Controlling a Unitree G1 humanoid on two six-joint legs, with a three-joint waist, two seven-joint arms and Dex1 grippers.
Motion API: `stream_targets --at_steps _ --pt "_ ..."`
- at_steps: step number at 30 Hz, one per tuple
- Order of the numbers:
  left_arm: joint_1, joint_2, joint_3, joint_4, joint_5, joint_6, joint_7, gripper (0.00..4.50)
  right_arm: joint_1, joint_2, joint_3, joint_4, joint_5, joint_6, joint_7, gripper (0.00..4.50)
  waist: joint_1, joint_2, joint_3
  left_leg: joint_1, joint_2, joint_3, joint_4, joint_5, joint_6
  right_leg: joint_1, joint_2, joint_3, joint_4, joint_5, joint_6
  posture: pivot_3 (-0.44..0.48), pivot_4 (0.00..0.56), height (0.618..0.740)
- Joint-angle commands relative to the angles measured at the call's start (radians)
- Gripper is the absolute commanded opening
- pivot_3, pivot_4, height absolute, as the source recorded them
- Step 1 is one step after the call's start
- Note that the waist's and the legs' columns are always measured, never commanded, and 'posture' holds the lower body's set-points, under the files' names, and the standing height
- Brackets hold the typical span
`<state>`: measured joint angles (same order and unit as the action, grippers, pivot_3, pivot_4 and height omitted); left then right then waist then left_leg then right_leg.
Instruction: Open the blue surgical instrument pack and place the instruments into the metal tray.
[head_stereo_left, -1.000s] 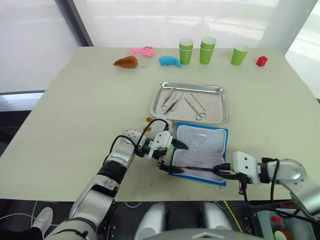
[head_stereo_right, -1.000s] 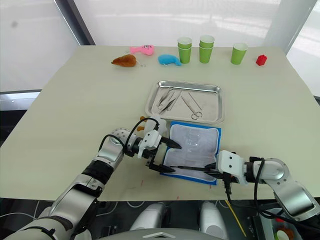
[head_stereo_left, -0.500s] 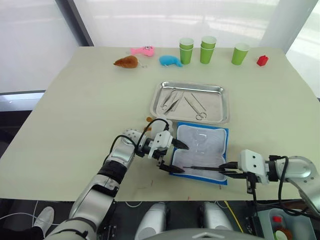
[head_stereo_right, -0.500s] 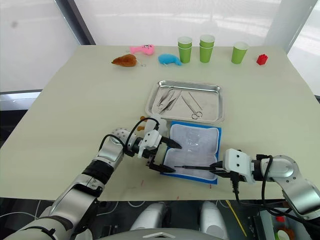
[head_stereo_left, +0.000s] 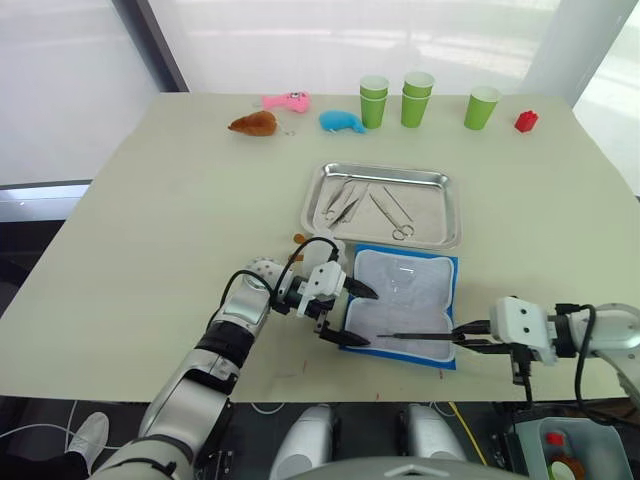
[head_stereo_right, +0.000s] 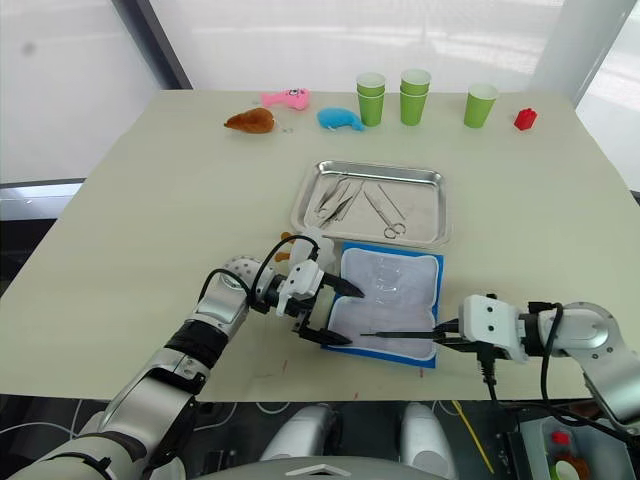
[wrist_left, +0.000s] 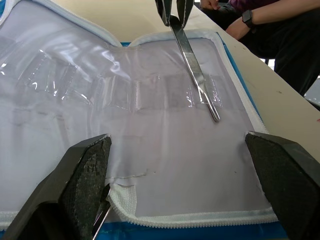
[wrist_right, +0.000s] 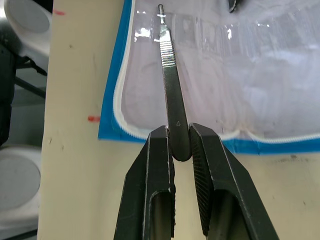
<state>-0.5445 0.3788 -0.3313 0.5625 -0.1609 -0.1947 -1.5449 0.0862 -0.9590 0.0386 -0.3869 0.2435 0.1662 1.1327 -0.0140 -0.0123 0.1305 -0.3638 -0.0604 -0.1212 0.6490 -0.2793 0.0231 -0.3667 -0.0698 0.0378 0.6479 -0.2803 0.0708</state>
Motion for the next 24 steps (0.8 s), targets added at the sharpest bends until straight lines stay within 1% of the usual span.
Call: stream_targets --at_steps 1,6,12,17,21,22,24 --pt "0.058 0.013 -0.078 0.077 0.075 0.028 -0.038 4.50 0.038 -0.027 -0.078 0.006 0.023 -0.043 0.026 0.01 0.001 0.000 0.000 0.000 0.000 0.000 0.000 0.000 0.000 0.000 0.000 0.000 0.000 0.000 0.000 0.000 0.150 0.740" --pt "0.056 0.012 -0.078 0.080 0.075 0.026 -0.038 4.50 0.085 -0.042 -0.135 0.043 0.041 -0.100 0.069 0.01 0.001 0.000 0.000 0.000 0.000 0.000 0.000 0.000 0.000 0.001 0.000 0.000 -0.001 0.000 0.000 0.000 0.150 0.740" --pt "0.054 0.014 -0.076 0.087 0.075 0.022 -0.040 4.50 0.158 -0.064 -0.277 0.133 0.091 -0.210 0.164 0.01 0.001 0.001 0.000 0.001 0.000 0.000 0.000 0.000 0.000 0.002 0.000 0.000 -0.002 0.000 0.000 0.000 0.150 0.740" --pt "0.052 0.013 -0.076 0.093 0.075 0.018 -0.041 4.50 0.193 -0.077 -0.392 0.171 0.147 -0.228 0.220 0.01 0.001 0.002 0.001 0.001 0.000 0.000 0.000 0.000 0.000 0.003 0.000 -0.001 -0.002 0.000 0.000 0.000 0.150 0.740" --pt "0.051 0.009 -0.076 0.094 0.074 0.017 -0.039 4.50 0.163 -0.056 -0.447 0.154 0.217 -0.116 0.165 0.01 0.001 0.002 0.001 0.001 0.000 0.000 0.000 0.000 0.000 0.003 0.000 0.000 -0.003 0.000 0.000 0.000 0.150 0.740" --pt "0.051 0.008 -0.076 0.094 0.074 0.017 -0.038 4.50 0.141 -0.046 -0.449 0.137 0.248 -0.069 0.135 0.01 0.000 0.002 0.001 0.002 0.000 0.000 0.000 0.000 0.000 0.003 0.000 0.000 -0.003 0.000 0.000 0.000 0.150 0.740" --pt "0.053 0.005 -0.078 0.094 0.074 0.016 -0.037 4.50 0.057 -0.016 -0.423 0.100 0.296 0.061 0.020 0.01 0.000 0.003 0.001 0.002 0.001 0.000 0.000 0.000 0.000 0.003 -0.001 0.000 -0.003 0.000 0.000 0.000 0.150 0.740"
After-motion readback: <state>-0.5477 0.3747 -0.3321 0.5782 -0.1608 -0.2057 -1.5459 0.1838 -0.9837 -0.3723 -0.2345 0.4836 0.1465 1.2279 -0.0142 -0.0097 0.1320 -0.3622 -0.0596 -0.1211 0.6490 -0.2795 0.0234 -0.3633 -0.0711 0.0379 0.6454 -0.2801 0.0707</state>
